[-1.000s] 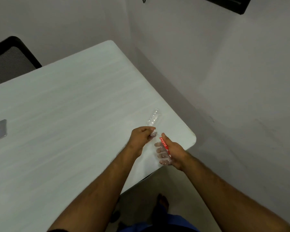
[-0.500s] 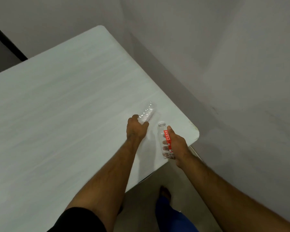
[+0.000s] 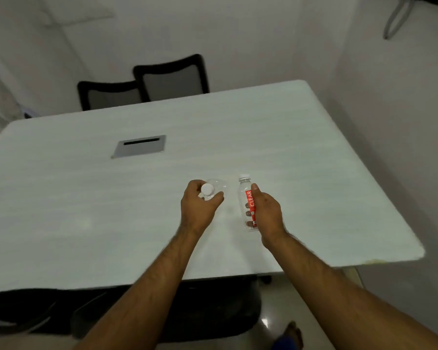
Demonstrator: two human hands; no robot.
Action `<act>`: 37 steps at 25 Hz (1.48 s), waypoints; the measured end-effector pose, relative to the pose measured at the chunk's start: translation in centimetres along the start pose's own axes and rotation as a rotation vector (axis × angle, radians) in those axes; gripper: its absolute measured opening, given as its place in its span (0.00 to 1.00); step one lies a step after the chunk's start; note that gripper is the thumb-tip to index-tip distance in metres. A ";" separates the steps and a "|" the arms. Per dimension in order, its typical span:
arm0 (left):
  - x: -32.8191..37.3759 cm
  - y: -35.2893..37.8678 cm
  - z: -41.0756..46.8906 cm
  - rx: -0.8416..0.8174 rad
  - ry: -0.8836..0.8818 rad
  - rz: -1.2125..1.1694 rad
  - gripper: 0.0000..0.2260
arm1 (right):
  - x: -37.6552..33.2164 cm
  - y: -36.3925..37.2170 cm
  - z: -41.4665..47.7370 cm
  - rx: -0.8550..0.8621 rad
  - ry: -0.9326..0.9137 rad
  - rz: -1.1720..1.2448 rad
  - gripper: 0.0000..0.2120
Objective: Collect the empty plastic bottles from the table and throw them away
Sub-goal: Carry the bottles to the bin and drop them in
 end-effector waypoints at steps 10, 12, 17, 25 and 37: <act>-1.4 -35.9 -1.5 0.479 -0.068 -0.313 0.12 | -8.7 32.5 -13.0 -0.480 -0.172 -0.145 0.19; -2.4 -41.9 -1.1 0.554 -0.082 -0.356 0.12 | -9.8 38.5 -15.0 -0.574 -0.191 -0.184 0.19; -5.4 -55.1 -0.6 0.760 -0.132 -0.377 0.17 | -11.8 53.5 -19.0 -0.792 -0.268 -0.264 0.16; -12.1 -77.3 -3.2 1.054 -0.196 -0.559 0.19 | -11.9 78.2 -29.9 -1.069 -0.361 -0.403 0.20; -23.6 -116.7 2.9 0.983 -0.271 -0.553 0.15 | -11.6 117.4 -44.9 -1.040 -0.324 -0.402 0.23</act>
Point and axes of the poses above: each hand's wrist, its own z-axis towards the middle knuckle, its own y-axis out of the palm, x = y × z, the point moved 3 cm from there along z, towards the middle knuckle, and after that the axes turned 11 degrees about -z, right-handed, at the moved point
